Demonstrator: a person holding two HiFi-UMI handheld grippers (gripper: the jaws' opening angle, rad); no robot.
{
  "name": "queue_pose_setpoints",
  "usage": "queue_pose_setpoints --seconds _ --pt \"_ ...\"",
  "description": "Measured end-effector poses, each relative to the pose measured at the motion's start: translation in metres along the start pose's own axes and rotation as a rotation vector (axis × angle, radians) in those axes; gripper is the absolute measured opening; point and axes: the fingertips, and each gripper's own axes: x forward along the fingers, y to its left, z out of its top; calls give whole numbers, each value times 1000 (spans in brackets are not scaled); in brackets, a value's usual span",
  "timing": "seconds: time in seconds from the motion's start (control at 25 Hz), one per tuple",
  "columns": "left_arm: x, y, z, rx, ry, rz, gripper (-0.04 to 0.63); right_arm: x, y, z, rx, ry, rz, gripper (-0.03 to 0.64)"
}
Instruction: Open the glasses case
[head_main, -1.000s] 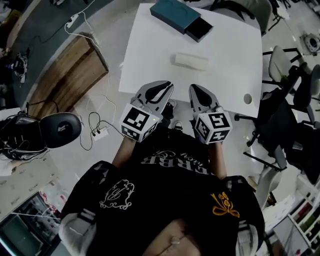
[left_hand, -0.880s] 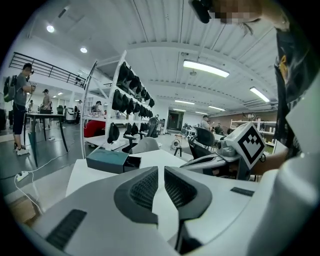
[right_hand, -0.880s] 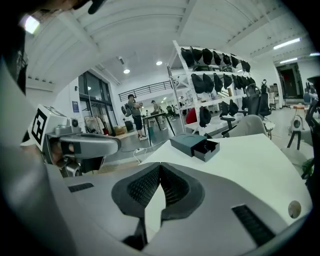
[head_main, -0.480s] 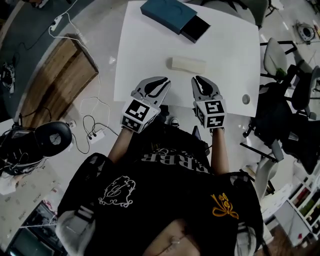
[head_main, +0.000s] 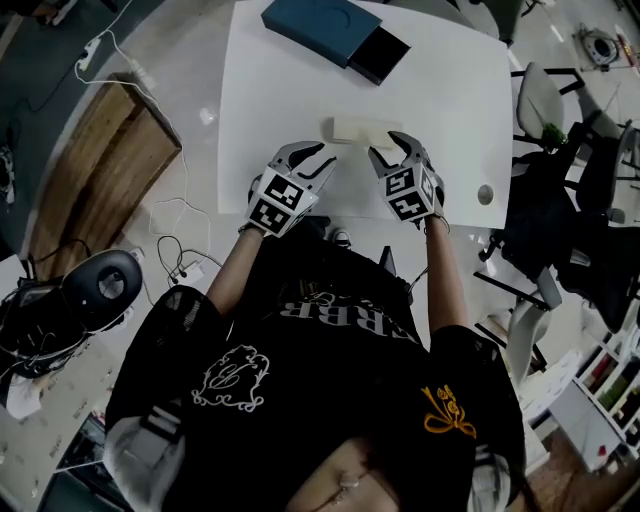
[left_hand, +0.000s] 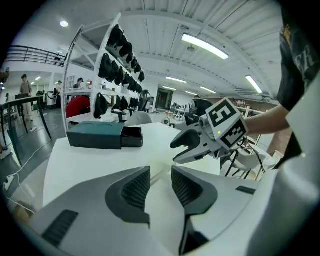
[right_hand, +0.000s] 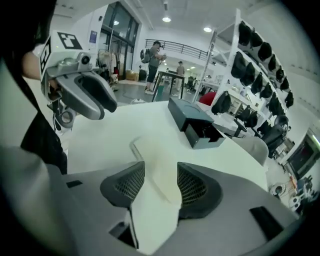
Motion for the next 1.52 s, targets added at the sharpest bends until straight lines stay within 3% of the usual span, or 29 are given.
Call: queue_pose_setpoints --seconds 0.28,0.48,0.64,1.0,1.16,1.28,1.52 --pt "34 31 -30 -20 109 -4 150 36 -10 -31 -183 175 -24 288" --pt "61 39 -45 38 178 -19 156 41 -14 -31 -195 185 -56 278" --pt "79 37 -56 87 237 -46 233 41 -13 -32 -194 191 -52 276" --pt "97 45 -59 113 238 -57 230 42 -13 -32 -166 202 -36 272" --pt "96 48 -60 146 245 -62 196 38 -17 -24 -84 190 -3 243" --pt "97 49 -59 185 262 -65 195 32 -29 -7 2 130 -19 144" --pt "98 50 -59 188 267 -83 195 39 -53 6 16 125 -49 106"
